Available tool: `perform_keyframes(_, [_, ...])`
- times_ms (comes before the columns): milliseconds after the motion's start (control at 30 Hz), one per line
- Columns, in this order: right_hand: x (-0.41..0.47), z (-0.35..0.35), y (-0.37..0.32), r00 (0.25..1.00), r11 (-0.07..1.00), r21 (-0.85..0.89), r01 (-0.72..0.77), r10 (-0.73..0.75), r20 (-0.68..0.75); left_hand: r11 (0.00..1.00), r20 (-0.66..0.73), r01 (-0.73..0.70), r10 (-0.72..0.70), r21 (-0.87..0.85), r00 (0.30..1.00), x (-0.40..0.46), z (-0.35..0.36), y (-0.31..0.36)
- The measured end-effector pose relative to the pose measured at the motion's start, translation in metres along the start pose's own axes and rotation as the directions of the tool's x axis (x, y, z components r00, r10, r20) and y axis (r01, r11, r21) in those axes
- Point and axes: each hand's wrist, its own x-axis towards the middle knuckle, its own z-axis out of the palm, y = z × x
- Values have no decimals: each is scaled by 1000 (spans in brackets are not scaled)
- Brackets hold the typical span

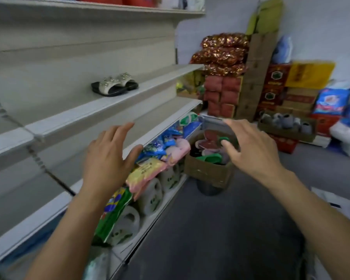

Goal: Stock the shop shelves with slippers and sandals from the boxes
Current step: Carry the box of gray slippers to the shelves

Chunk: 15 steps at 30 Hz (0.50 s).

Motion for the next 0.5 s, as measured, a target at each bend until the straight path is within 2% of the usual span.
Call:
perform_keyframes(233, [66,21,167,986,988,-92,-123,132,104,974,79,-116,133,-193,988,128,159,121])
perform_keyframes(400, [109,57,280,938,953,-160,-259,287,193,953,151,-223,256,-207,955,219,262,172])
perform_keyframes(500, [146,92,343,900,918,-159,-363,389,195,946,165,-273,302,-175,939,277,326,194])
